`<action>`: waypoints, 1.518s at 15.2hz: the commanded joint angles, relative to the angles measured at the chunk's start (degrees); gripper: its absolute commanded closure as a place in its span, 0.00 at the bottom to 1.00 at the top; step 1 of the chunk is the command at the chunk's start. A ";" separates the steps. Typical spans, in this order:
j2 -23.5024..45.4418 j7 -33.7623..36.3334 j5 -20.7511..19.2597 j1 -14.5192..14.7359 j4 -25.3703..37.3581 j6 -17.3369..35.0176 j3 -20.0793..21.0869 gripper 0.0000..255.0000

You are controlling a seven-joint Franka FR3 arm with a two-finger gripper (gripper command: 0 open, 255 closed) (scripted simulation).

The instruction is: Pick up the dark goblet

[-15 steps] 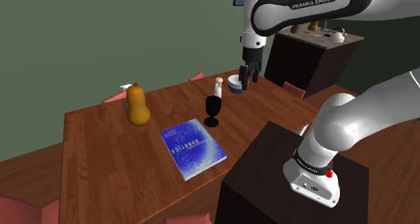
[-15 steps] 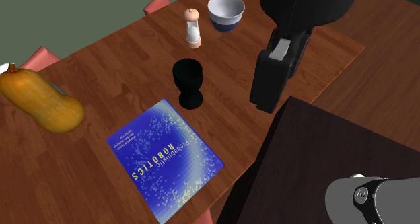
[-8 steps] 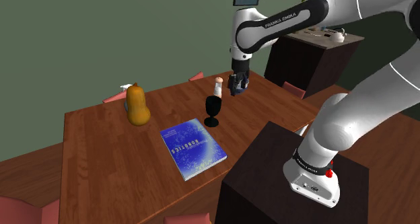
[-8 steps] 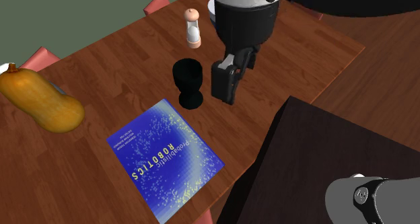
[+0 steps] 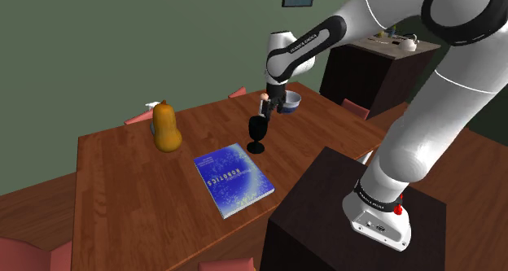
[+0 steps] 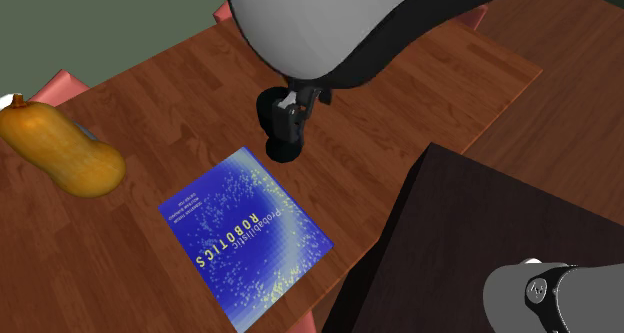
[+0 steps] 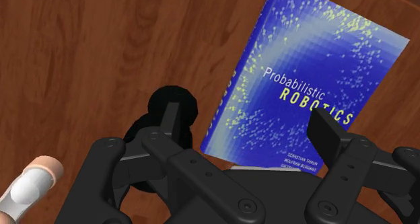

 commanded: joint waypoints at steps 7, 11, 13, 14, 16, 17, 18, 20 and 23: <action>18.02 -4.03 2.83 -1.00 10.45 10.00 -0.46 0.00; 26.78 -5.76 4.26 -1.99 17.47 12.89 -0.02 0.00; 31.13 -6.46 4.83 -2.56 21.43 13.87 0.28 0.00; 32.58 -6.67 4.99 -2.76 22.82 14.13 0.40 0.00; 33.80 -6.81 5.18 -2.88 22.91 15.25 0.56 0.00; 34.42 -6.89 5.28 -2.94 22.97 15.80 0.64 0.00; 35.04 -6.97 5.38 -2.99 23.05 16.35 0.72 0.00; 36.32 -7.12 5.57 -3.11 23.25 17.43 0.87 0.00; 37.33 -7.23 5.72 -3.20 23.43 18.26 1.00 0.00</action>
